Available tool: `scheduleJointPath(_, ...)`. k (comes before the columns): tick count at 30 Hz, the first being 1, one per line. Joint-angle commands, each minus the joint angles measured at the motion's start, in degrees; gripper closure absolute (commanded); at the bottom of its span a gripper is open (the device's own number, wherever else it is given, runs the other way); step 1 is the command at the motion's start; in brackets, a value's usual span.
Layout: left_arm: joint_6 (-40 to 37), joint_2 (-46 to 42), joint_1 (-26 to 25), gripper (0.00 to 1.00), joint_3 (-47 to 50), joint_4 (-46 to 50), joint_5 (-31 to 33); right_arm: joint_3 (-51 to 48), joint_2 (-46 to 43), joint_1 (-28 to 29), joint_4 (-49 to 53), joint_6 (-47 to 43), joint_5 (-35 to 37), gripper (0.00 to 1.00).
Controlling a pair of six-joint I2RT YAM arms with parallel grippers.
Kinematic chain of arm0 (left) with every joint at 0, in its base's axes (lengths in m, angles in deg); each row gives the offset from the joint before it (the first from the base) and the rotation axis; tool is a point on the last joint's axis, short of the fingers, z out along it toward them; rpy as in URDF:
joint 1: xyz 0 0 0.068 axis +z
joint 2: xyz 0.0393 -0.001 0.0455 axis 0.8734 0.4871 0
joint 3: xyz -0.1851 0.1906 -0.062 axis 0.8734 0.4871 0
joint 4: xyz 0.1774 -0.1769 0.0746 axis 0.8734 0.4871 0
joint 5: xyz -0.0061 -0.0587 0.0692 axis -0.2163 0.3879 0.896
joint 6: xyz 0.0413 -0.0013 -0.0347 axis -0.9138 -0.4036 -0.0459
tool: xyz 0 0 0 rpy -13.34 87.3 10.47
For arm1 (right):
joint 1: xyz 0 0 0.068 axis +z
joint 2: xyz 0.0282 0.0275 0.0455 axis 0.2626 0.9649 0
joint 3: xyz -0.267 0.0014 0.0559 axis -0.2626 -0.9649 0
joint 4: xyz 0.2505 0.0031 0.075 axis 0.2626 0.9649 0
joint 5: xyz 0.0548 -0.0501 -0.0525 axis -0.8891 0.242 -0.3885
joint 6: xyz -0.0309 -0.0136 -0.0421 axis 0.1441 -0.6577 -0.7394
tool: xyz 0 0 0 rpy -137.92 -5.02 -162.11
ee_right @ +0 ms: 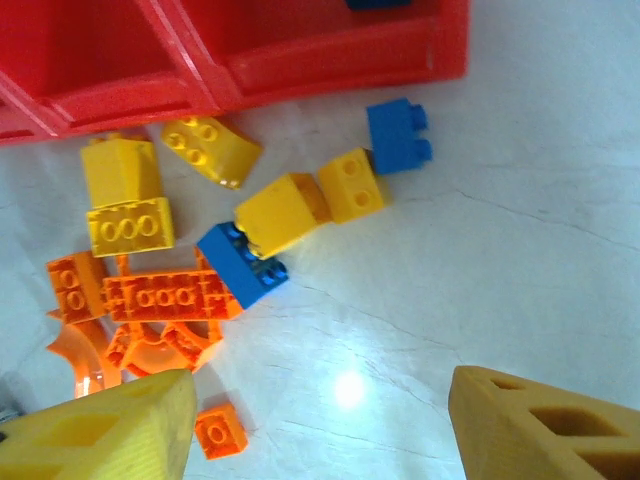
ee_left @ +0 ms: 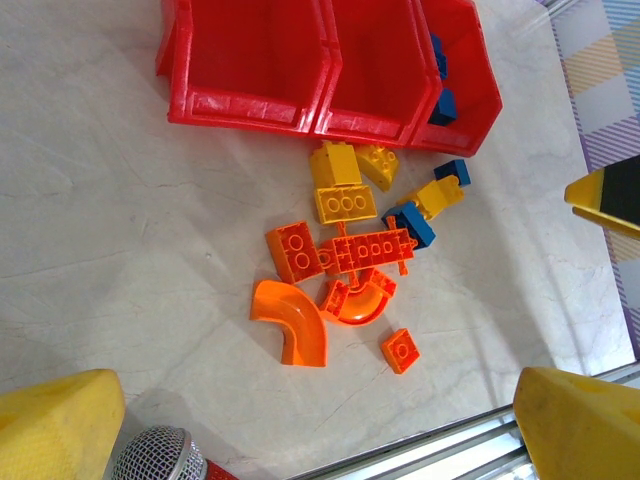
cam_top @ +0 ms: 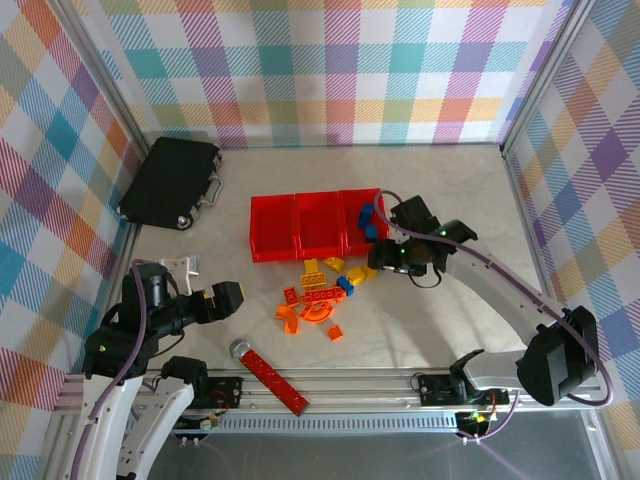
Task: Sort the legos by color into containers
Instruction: Pick up the lego from the center of the table.
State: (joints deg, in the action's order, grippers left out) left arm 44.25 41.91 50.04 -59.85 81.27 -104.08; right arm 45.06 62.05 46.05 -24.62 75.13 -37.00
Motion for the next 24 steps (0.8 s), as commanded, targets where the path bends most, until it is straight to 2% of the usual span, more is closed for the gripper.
scheduleJointPath(1, 0.14, -0.37, -0.41, 0.00, 0.58, -0.34, -0.86, -0.71, 0.46, 0.31, 0.37, 3.81, 4.28, 0.31)
scheduleJointPath(4, 0.02, -0.67, -0.42, 0.00, 0.58, -0.36, -1.00, -0.14, 3.58, -0.01, 0.94, 4.13, 7.03, 0.31)
scheduleJointPath(9, 0.08, -1.09, -0.44, 0.00, 0.51, -0.21, -1.00, 0.49, 8.32, -0.71, -3.35, 4.39, 7.20, 0.33)
scheduleJointPath(24, 0.07, -1.79, -0.44, 0.00, 0.53, -0.08, -1.00, 7.51, 21.56, -0.77, -7.97, -2.17, 9.87, 0.47)
